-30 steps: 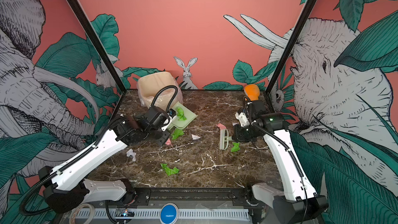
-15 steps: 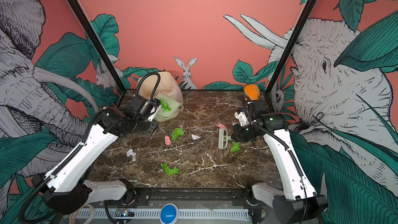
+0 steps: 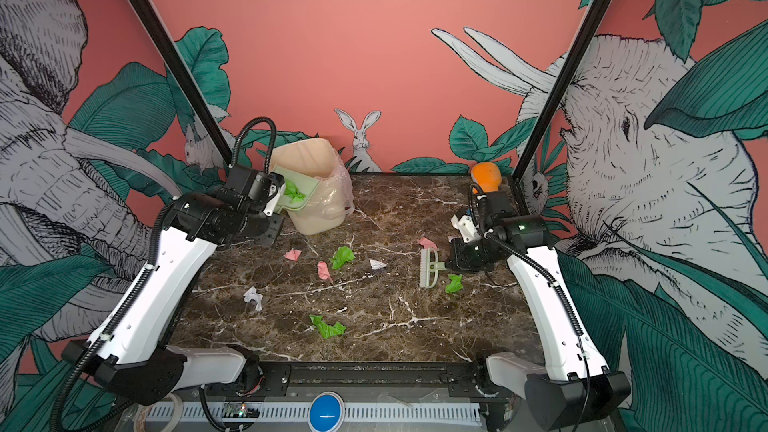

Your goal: Sweep away the paper scraps from the table

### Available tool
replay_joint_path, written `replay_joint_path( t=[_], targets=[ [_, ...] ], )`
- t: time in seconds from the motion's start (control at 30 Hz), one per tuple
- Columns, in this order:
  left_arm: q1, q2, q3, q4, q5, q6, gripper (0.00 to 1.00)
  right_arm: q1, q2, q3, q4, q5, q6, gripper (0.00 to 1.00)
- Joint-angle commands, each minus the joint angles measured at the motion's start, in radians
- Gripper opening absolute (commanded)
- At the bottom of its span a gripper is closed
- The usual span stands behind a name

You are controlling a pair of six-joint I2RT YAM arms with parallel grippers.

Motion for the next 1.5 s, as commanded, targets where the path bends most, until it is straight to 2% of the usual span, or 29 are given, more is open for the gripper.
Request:
replay_joint_path(
  t=[0.0, 0.27, 0.37, 0.57, 1.0, 1.3, 1.47],
  targets=[
    [0.027, 0.020, 0.039, 0.011, -0.040, 0.043, 0.15, -0.006, 0.005, 0.031, -0.004, -0.024, -0.026, 0.00],
    [0.116, 0.118, 0.141, 0.044, -0.082, 0.123, 0.16, -0.007, 0.018, 0.048, -0.018, -0.044, -0.037, 0.00],
    [0.122, 0.164, 0.204, 0.039, -0.156, 0.170, 0.16, -0.007, 0.018, 0.043, -0.019, -0.052, -0.040, 0.00],
    [0.128, 0.259, 0.300, 0.013, -0.234, 0.239, 0.16, -0.007, 0.020, 0.037, -0.016, -0.058, -0.044, 0.00],
    [0.121, 0.335, 0.323, 0.027, -0.343, 0.336, 0.15, -0.007, 0.007, 0.016, -0.004, -0.068, -0.033, 0.00],
    [0.057, 0.379, 0.313, 0.088, -0.504, 0.424, 0.15, -0.009, 0.015, 0.009, 0.002, -0.081, -0.036, 0.00],
    [0.033, 0.422, 0.322, 0.139, -0.637, 0.520, 0.15, -0.009, 0.022, 0.022, -0.008, -0.081, -0.045, 0.00]
  ],
)
